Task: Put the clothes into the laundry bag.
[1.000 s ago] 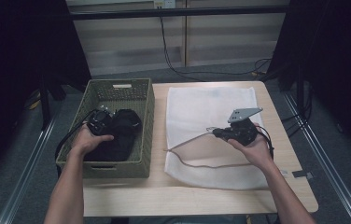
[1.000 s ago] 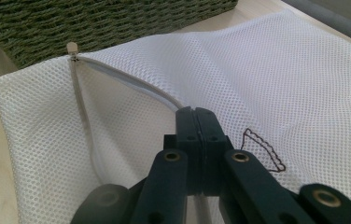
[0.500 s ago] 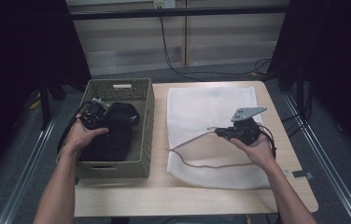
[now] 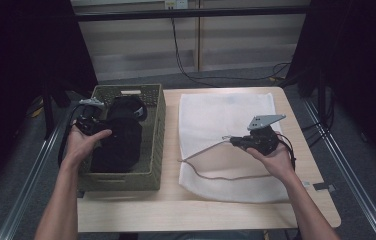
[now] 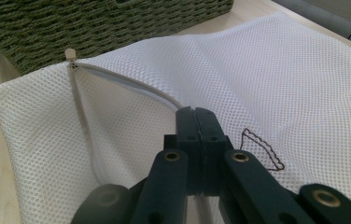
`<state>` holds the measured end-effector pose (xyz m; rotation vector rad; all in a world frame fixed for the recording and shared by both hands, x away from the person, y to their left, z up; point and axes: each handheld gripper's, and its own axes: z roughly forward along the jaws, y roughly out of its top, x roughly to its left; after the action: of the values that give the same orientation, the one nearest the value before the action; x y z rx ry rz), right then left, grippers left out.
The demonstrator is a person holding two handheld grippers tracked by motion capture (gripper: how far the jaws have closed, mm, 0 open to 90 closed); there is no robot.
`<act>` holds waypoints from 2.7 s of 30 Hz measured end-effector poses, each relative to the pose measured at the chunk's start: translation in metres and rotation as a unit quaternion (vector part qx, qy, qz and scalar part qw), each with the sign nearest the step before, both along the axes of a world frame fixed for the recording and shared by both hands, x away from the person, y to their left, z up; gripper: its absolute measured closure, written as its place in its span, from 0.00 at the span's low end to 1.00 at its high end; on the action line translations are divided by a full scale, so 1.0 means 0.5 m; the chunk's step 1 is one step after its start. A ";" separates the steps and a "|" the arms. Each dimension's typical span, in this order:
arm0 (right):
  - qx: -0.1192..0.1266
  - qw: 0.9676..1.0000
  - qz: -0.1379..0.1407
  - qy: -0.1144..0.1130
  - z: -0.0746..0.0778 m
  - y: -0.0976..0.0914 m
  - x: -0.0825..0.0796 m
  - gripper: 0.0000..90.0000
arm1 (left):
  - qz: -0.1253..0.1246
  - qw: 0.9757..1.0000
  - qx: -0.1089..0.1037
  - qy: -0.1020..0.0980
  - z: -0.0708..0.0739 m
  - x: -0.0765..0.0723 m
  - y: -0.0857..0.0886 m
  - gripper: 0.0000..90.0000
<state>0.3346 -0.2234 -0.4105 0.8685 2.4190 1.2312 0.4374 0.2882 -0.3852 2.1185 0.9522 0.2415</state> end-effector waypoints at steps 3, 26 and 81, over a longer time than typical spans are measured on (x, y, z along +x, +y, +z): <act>-0.001 1.000 0.000 0.000 0.000 0.001 0.000 1.00 | 0.001 0.999 -0.019 -0.028 0.029 -0.013 0.005 0.76; -0.001 1.000 -0.002 -0.006 0.004 0.001 -0.003 1.00 | 0.011 0.983 -0.117 -0.141 0.178 -0.070 0.037 0.76; -0.001 1.000 -0.008 -0.009 0.006 0.006 -0.001 1.00 | 0.012 0.914 -0.243 -0.324 0.431 -0.256 0.068 0.76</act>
<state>0.3340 -0.2204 -0.4077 0.8708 2.3931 1.2265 0.3093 0.3223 -0.1698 1.4187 0.5577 0.6083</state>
